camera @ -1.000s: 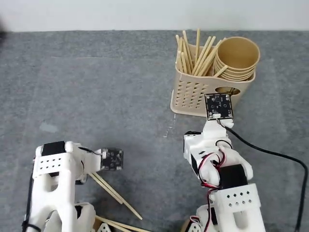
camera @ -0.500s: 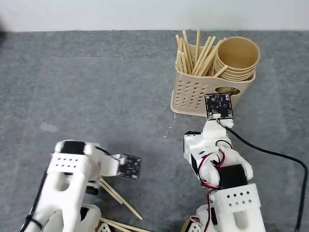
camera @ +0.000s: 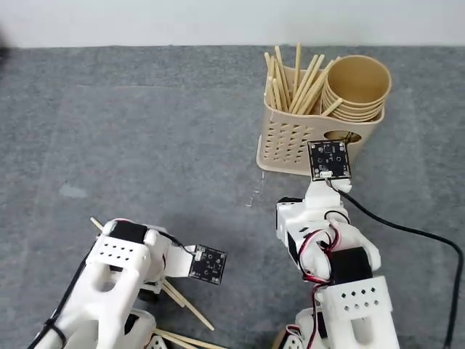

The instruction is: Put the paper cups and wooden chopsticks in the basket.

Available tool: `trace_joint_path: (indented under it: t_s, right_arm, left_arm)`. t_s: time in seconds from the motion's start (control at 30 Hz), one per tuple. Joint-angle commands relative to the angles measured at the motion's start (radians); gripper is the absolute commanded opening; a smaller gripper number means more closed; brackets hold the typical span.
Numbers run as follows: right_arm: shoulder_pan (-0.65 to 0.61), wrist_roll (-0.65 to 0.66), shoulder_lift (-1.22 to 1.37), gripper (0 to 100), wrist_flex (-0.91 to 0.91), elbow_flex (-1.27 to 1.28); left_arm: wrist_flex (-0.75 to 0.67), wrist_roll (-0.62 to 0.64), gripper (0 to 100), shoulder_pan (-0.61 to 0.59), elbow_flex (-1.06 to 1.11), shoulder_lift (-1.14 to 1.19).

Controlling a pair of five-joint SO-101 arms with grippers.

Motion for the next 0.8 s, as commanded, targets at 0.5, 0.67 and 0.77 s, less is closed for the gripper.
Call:
trace_joint_path:
  t_s: [0.5,0.67,0.77]
  right_arm:
    - [0.015,-0.005,-0.022,1.2,-0.016,-0.012]
    - [0.015,-0.005,-0.022,1.1,-0.016,-0.012]
    - [0.024,-0.005,-0.024,1.2,-0.016,-0.012]
  left_arm:
    - [0.026,0.15,21,0.092,-0.209,0.387]
    - [0.046,0.15,13,0.095,-0.243,0.45]
    - [0.038,0.16,9,0.12,-0.217,0.448]
